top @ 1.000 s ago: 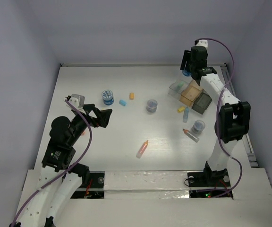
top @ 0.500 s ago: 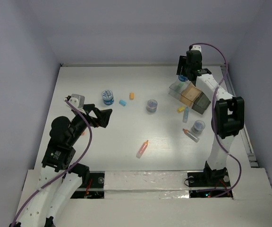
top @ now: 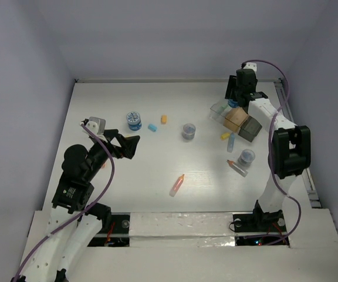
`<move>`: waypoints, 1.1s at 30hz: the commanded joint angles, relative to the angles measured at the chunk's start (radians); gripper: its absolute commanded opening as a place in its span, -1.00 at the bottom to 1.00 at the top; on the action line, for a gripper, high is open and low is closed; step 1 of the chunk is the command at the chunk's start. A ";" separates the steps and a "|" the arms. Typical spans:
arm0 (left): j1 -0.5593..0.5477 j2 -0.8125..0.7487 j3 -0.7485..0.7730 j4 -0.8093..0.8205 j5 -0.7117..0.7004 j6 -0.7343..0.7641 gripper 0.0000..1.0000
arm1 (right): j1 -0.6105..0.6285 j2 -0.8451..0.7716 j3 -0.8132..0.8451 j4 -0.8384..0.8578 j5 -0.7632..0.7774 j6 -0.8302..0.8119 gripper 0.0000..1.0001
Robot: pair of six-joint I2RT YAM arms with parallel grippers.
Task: Sort the stationery into containers
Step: Place the stationery in the storage box.
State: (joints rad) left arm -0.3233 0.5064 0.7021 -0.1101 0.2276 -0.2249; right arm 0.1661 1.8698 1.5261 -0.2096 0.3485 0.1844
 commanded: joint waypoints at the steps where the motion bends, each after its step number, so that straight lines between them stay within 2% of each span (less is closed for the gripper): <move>1: -0.008 -0.003 0.046 0.036 0.001 0.007 0.98 | -0.042 -0.107 -0.052 0.113 0.053 0.035 -0.42; 14: -0.017 0.000 0.046 0.039 -0.001 0.007 0.98 | -0.112 -0.077 -0.103 0.124 0.014 0.067 -0.34; 19: -0.017 0.001 0.048 0.038 -0.001 0.007 0.98 | -0.112 -0.072 -0.093 0.130 0.004 0.070 -0.26; 33: -0.017 0.001 0.048 0.039 -0.004 0.007 0.98 | -0.112 -0.055 -0.095 0.127 -0.008 0.078 -0.24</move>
State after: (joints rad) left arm -0.3347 0.5068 0.7021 -0.1101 0.2272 -0.2249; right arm 0.0593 1.8156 1.4055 -0.1680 0.3393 0.2531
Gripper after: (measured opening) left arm 0.990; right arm 0.710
